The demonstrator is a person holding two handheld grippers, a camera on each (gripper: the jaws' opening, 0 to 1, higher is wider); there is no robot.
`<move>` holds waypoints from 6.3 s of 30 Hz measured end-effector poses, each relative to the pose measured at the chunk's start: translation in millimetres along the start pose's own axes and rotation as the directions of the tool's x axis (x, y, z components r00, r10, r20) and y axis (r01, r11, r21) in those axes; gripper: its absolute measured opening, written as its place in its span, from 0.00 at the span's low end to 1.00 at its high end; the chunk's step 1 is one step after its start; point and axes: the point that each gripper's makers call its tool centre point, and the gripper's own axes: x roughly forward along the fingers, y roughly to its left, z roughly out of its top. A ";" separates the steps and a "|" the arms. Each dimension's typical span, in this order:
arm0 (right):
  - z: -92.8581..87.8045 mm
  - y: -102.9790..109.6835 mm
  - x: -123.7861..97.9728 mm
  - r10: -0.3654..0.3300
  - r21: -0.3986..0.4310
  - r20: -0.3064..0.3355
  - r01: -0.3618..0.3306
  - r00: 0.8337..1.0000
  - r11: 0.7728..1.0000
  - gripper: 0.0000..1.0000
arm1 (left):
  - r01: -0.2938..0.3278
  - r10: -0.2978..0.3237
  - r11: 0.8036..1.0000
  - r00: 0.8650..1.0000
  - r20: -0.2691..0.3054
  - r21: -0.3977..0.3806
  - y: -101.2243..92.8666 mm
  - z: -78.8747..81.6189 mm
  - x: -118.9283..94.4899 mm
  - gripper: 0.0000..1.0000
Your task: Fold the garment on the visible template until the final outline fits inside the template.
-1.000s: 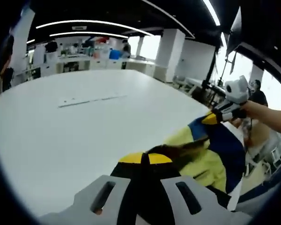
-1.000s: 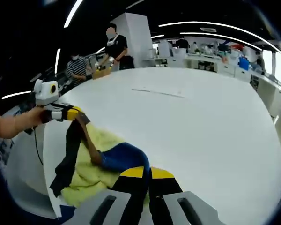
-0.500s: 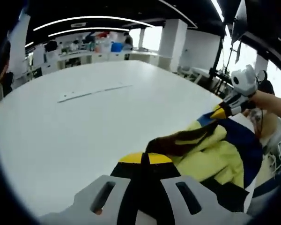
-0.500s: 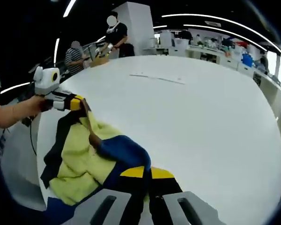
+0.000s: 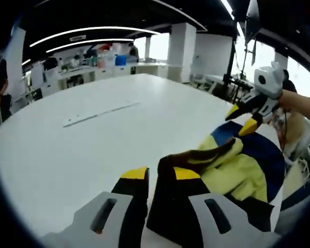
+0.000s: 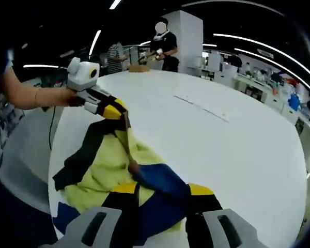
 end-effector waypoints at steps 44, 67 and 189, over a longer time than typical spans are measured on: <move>71.8 -20.5 -20.5 -0.051 0.142 0.227 0.019 0.972 0.990 0.00 | -0.061 0.064 0.990 0.998 0.014 -0.127 17.6 31.6 -62.8 0.00; 74.4 -119.5 39.9 -0.295 0.400 0.166 0.209 0.941 0.893 0.00 | -0.134 0.161 0.939 0.985 0.062 -0.316 75.4 62.4 26.1 0.00; -73.2 114.0 9.2 -0.119 -0.313 -0.132 0.073 0.984 0.947 0.16 | -0.043 0.064 0.990 0.985 -0.160 0.131 -107.9 -113.0 -59.7 0.10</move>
